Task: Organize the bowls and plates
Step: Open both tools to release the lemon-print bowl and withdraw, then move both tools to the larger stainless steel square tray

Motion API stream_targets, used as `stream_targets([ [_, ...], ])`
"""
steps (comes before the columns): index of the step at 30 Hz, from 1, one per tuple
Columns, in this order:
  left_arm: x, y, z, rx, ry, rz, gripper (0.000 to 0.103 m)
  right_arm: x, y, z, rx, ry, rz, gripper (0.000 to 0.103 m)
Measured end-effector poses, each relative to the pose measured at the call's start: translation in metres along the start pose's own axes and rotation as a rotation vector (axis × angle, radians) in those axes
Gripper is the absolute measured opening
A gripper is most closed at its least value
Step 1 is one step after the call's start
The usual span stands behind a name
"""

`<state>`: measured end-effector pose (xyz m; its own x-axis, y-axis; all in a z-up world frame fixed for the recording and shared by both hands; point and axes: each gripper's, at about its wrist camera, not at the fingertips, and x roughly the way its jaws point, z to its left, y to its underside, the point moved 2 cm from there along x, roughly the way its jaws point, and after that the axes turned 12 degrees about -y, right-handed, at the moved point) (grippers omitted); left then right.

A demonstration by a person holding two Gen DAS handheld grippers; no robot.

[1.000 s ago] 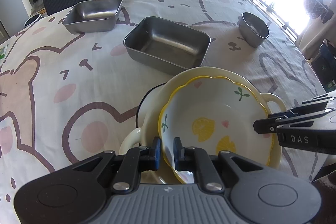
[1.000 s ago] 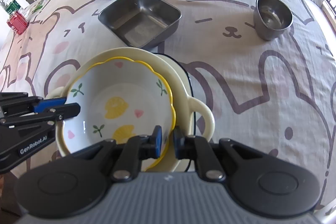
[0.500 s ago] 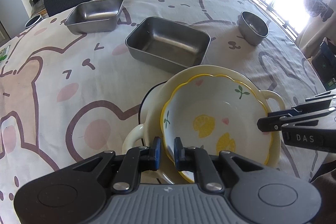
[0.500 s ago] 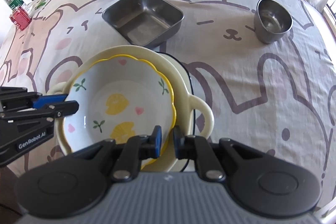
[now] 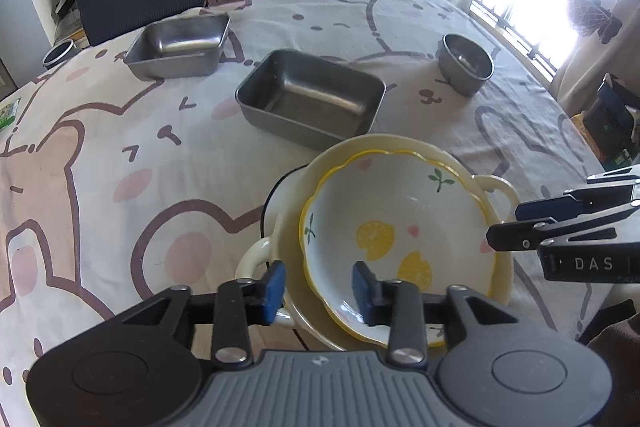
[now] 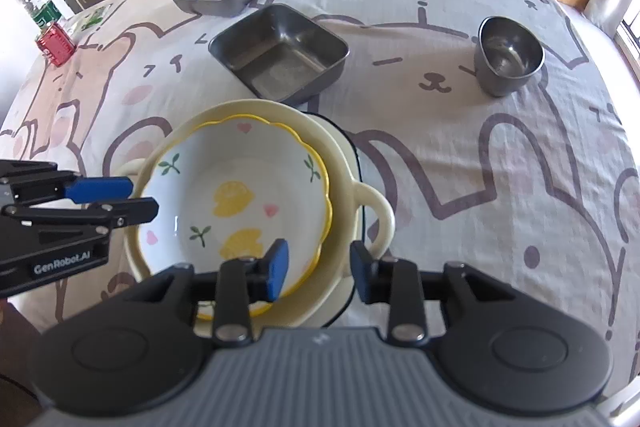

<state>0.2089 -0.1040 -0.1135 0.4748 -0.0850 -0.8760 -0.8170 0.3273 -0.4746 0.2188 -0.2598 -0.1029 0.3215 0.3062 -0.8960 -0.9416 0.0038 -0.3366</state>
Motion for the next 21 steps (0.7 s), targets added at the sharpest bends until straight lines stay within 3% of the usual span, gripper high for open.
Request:
stream_targets([
  [3,-0.008,-0.003,0.003,-0.01,0.0,-0.03,0.064,-0.008,0.001,-0.001,0.003,-0.005,-0.028,0.051],
  [5,-0.013,-0.007,0.007,-0.025,-0.006,-0.065,0.087,-0.014,0.001,-0.001,0.013,-0.002,-0.065,0.057],
  [8,-0.021,-0.015,0.013,-0.061,-0.033,-0.148,0.102,-0.026,-0.002,-0.004,0.038,-0.002,-0.139,0.067],
  [11,-0.02,-0.029,0.021,-0.09,-0.059,-0.215,0.103,-0.036,-0.008,-0.01,0.081,-0.005,-0.231,0.078],
  [15,-0.003,-0.055,0.029,-0.079,-0.098,-0.248,0.103,-0.039,-0.021,-0.019,0.162,0.004,-0.341,0.101],
  [18,0.012,-0.075,0.036,-0.052,-0.143,-0.279,0.103,-0.035,-0.036,-0.028,0.236,0.009,-0.409,0.103],
  [21,0.028,-0.093,0.042,-0.034,-0.164,-0.292,0.103,-0.02,-0.053,-0.038,0.312,-0.025,-0.412,0.103],
])
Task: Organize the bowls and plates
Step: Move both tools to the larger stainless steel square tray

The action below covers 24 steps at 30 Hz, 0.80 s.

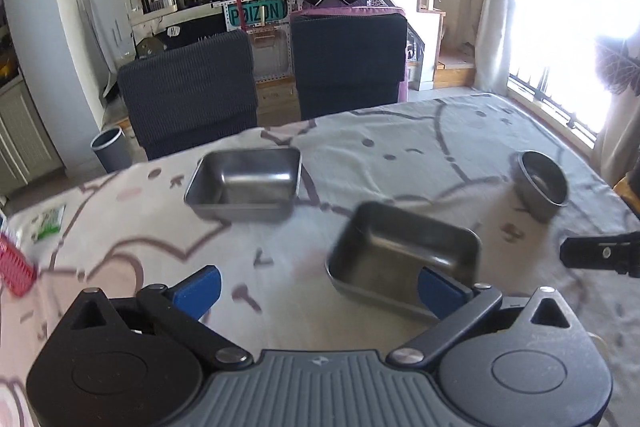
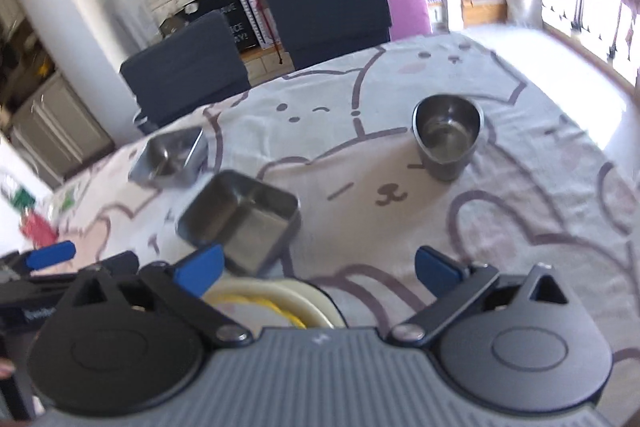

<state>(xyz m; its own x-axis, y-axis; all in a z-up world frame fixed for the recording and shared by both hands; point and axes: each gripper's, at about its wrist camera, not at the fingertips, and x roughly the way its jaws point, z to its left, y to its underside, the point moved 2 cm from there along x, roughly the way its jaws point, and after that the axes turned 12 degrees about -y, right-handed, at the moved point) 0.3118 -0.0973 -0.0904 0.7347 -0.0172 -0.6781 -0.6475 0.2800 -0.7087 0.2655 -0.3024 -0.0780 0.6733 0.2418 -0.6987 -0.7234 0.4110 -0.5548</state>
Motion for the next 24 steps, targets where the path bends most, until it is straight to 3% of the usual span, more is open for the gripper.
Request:
stream_targets([
  [6,0.051,-0.018,-0.005,0.039,-0.026,0.034,0.103,0.058,-0.009,-0.002,0.012,0.062,0.079,0.103],
  [13,0.101,-0.023,-0.022,0.147,-0.08,0.06,0.103,0.102,-0.007,0.003,0.041,0.069,0.148,0.103],
  [18,0.119,-0.023,-0.019,0.151,-0.132,0.07,0.103,0.127,-0.002,0.007,-0.014,0.119,0.213,0.103],
  [21,0.121,-0.022,-0.011,0.108,-0.091,0.079,0.103,0.138,0.002,0.004,-0.08,0.176,0.251,0.103],
  [24,0.119,-0.022,-0.011,0.124,-0.086,0.088,0.103,0.139,-0.001,-0.004,-0.082,0.175,0.247,0.103],
])
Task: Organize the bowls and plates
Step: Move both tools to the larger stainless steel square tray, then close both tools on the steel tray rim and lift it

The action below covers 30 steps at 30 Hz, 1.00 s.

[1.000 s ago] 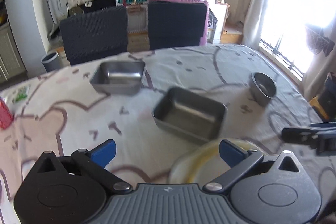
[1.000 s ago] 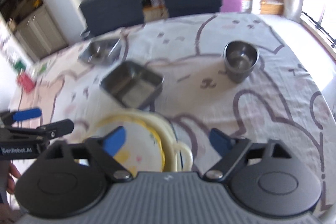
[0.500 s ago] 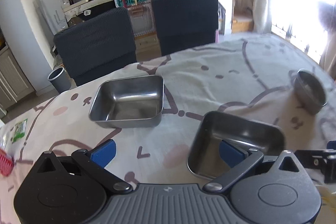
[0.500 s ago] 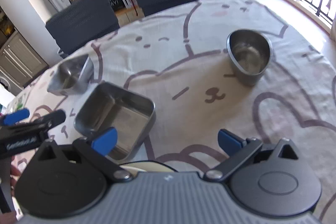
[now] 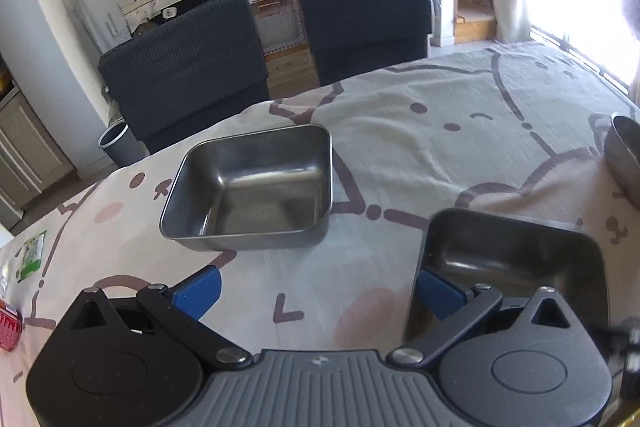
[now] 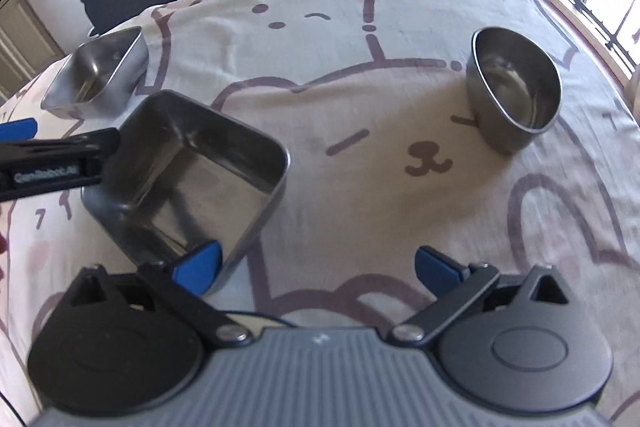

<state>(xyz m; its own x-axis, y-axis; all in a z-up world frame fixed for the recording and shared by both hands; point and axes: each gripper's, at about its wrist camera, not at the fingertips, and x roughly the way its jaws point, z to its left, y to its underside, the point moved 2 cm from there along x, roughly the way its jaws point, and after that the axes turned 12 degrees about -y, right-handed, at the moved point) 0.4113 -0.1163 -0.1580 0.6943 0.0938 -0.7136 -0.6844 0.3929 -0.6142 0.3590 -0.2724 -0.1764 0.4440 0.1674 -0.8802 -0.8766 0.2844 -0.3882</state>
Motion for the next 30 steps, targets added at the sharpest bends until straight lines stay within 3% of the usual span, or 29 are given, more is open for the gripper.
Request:
stream_targets([
  [3,-0.006,0.002,-0.002,0.028,0.02,-0.005,0.091,-0.001,-0.004,-0.005,0.002,0.028,-0.03,0.103],
  [6,-0.011,0.002,0.0,-0.007,0.09,0.026,0.066,-0.001,-0.009,-0.006,-0.011,0.036,-0.05,0.098],
  [11,-0.013,0.003,0.0,-0.068,0.184,0.077,0.03,0.003,-0.02,-0.004,0.012,-0.05,-0.078,0.062],
  [13,-0.013,0.004,0.001,-0.1,0.223,0.098,0.018,0.002,-0.024,0.001,-0.004,-0.074,-0.085,0.039],
  [16,-0.014,0.005,-0.001,-0.128,0.26,0.112,0.004,0.004,-0.028,0.013,-0.056,-0.099,-0.08,0.013],
  [18,-0.015,0.004,-0.001,-0.137,0.254,0.122,0.003,0.005,-0.029,0.019,-0.076,-0.1,-0.073,0.005],
  [22,-0.022,0.006,0.008,-0.165,0.254,0.122,0.003,-0.003,-0.026,0.025,-0.065,-0.106,-0.08,0.005],
  [30,-0.075,0.012,0.058,-0.274,0.216,0.025,0.002,-0.038,-0.022,0.052,-0.09,-0.206,-0.154,0.004],
])
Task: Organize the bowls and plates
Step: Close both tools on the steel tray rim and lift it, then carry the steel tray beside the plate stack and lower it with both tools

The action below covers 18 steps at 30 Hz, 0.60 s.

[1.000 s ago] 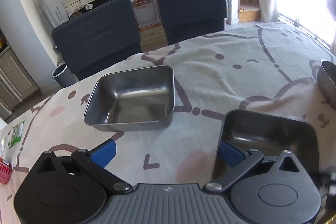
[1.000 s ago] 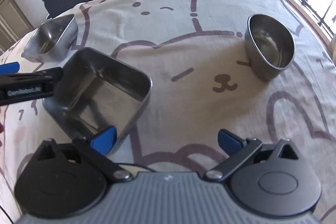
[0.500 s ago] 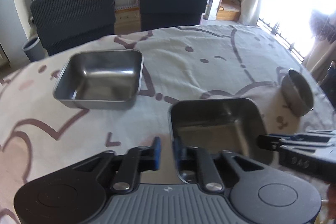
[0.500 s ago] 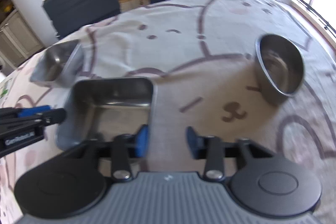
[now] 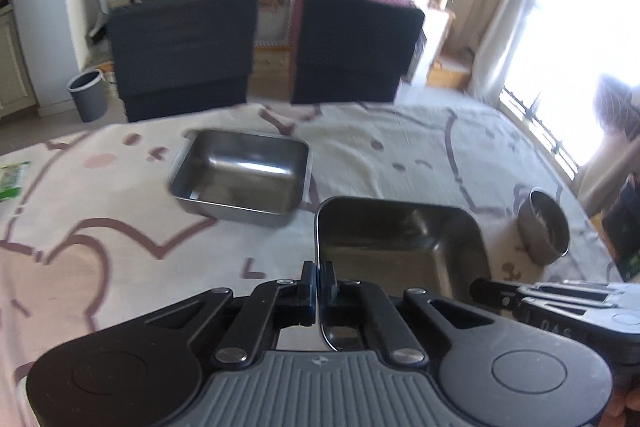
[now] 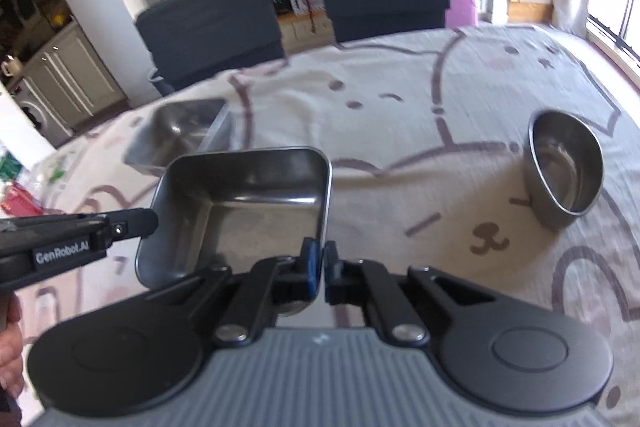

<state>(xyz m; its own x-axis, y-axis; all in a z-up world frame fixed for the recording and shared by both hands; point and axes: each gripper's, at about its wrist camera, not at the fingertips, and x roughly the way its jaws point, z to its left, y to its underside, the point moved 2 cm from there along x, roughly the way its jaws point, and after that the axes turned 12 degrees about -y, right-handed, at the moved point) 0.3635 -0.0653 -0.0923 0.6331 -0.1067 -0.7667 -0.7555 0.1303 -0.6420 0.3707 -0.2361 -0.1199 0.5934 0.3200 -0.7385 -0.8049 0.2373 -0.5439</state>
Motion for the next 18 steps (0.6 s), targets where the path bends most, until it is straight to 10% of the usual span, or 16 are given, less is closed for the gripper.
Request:
stream_targets([
  [18,-0.093,0.065,0.132,-0.225,-0.203,0.004,0.001,0.01,0.059,0.151,-0.147,-0.203,0.173,0.007],
])
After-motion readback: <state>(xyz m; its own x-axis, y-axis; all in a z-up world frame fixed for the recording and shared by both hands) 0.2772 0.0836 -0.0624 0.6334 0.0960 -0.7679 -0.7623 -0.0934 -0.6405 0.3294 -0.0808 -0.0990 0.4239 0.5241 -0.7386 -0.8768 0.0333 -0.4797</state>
